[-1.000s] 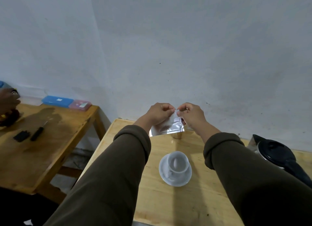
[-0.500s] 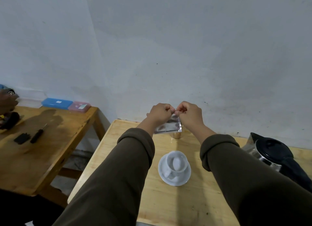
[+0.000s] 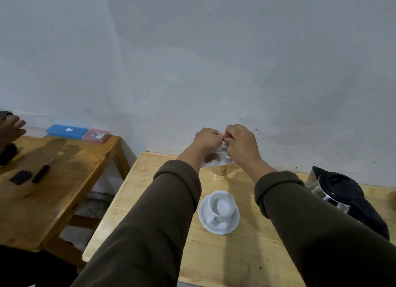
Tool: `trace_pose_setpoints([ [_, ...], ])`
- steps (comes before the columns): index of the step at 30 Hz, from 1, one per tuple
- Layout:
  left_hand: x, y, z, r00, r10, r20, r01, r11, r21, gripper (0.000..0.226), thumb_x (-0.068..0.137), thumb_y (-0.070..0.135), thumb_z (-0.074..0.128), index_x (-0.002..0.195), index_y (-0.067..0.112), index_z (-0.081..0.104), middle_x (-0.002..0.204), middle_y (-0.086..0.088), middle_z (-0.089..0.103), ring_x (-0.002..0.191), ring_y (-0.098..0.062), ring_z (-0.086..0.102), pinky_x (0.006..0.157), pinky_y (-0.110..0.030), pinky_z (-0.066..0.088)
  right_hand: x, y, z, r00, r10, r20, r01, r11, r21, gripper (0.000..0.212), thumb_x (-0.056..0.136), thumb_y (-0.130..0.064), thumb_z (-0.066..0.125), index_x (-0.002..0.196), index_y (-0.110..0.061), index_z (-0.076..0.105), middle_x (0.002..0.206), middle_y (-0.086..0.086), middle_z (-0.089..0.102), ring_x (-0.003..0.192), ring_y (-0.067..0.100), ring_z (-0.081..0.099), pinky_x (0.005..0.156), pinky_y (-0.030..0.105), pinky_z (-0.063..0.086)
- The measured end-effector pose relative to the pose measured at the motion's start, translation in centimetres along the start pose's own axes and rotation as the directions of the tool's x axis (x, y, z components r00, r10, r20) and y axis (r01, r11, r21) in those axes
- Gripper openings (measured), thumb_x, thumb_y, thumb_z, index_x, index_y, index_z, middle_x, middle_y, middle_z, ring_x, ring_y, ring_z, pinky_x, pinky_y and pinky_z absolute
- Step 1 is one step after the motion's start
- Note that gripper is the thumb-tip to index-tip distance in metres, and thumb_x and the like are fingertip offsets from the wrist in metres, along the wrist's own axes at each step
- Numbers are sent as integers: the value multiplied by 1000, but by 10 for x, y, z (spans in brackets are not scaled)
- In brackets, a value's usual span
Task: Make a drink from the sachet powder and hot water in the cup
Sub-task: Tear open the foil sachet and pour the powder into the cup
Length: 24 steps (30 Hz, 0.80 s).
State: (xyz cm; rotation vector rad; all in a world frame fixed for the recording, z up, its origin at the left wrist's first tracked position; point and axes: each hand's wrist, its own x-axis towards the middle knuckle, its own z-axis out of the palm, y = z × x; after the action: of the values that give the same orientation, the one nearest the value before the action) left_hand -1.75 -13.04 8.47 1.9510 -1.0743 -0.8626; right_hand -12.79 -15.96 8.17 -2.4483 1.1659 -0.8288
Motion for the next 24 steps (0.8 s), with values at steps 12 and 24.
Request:
trace_pose_setpoints([
  [12,3,-21,-2,1000,-17,-1,17,988,-155,29,91,13,45,70,18,65,71,-3,62,80,-22,53,74,-30,44,-6,-7,2,990,98,104,-112,983,142,7,87,-9,61,89,-6,67,86,1,55,87,13,46,77,22,34],
  [24,-10,-29,19,997,24,-69,-31,994,-108,29,92,13,44,104,10,70,113,-13,70,97,-28,61,78,-27,42,-20,0,-7,963,186,195,-229,946,231,4,85,-6,64,86,-4,67,79,3,63,68,10,54,57,5,38],
])
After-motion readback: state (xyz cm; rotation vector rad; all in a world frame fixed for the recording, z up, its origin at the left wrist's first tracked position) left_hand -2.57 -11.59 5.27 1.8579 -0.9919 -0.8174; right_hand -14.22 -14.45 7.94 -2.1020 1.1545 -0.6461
